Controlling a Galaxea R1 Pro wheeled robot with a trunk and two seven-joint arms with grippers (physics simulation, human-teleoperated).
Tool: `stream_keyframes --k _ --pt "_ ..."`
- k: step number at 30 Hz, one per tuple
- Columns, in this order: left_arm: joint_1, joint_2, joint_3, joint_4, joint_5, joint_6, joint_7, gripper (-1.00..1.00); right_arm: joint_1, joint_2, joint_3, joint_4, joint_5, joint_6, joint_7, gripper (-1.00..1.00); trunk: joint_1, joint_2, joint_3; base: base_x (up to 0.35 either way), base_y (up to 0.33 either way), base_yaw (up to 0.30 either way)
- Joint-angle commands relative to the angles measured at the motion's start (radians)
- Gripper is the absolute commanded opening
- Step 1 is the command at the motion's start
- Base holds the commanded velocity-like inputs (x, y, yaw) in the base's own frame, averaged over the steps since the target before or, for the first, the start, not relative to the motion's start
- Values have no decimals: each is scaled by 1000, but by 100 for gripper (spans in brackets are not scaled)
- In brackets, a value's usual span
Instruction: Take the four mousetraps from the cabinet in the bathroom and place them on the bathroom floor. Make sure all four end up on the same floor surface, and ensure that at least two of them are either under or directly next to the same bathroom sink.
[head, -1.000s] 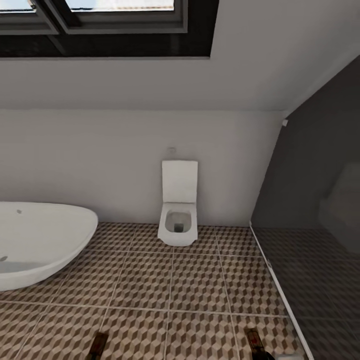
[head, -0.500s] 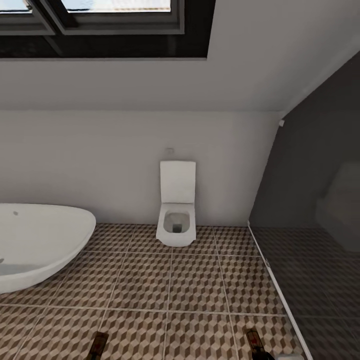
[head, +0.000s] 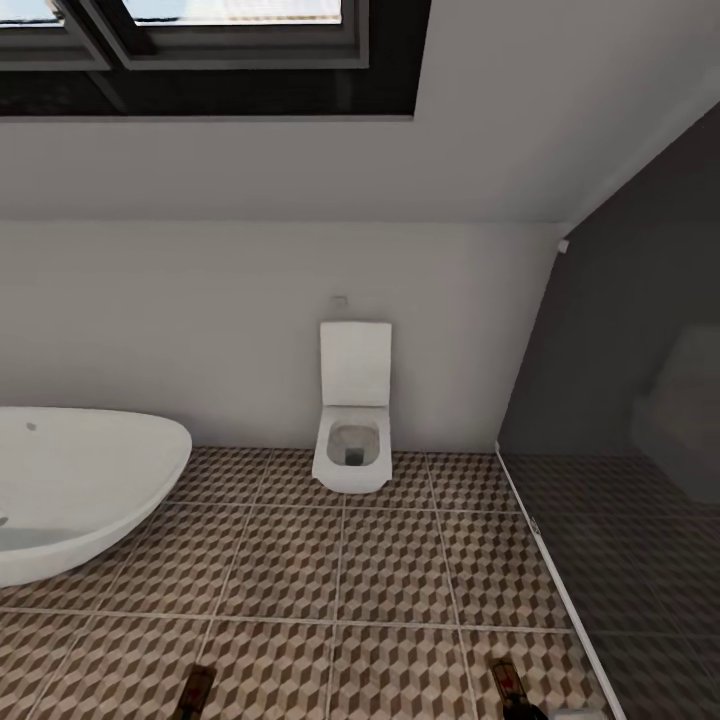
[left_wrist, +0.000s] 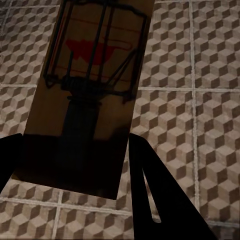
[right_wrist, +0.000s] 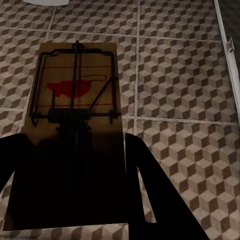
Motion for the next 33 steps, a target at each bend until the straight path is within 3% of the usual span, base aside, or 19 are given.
stream_keyframes --k 1,3,6,8,11,13,15,18,24,30,33 --pt "-1 -1 -6 1 -8 7 13 -100 -1 2 6 1 -10 -2 3 -100 1 -2 -2 0 0 0" --pt "-1 -1 -5 -3 -9 43 14 -100 -1 12 6 -1 -4 2 1 -100 1 -2 -2 0 0 0" --pt "-2 7 -3 -56 -10 202 14 -100 -1 36 7 -16 21 30 -25 -100 1 -2 -2 0 0 0" --pt "-2 21 -3 -111 -10 297 14 -100 -4 45 7 -39 53 66 -56 -100 1 -2 -2 0 0 0" --pt "-6 51 -2 -242 -11 471 28 -100 -8 55 7 -140 144 178 -130 -100 1 -2 -2 0 0 0" --pt "-18 69 -2 -333 -11 576 82 -100 -10 64 6 -224 186 261 -159 -100 1 -2 -2 0 0 0" --pt "-43 77 0 -398 -11 648 143 -100 -15 75 6 -281 202 318 -169 -100 1 -2 -2 0 0 0" --pt "-138 84 2 -472 -12 768 221 -100 -70 89 5 -346 214 414 -176 -100 1 -2 -2 0 0 0" --pt "-331 92 16 -497 -13 914 247 -100 -186 124 5 -362 218 526 -180 -100 1 -2 -2 0 0 0" --pt "-404 93 23 -495 -13 963 250 -100 -275 147 4 -354 218 595 -184 -100 1 -2 -2 0 0 0" --pt "-411 84 21 -430 -15 915 240 -100 -290 165 4 -350 219 610 -191 -100 1 -2 -2 0 0 0"
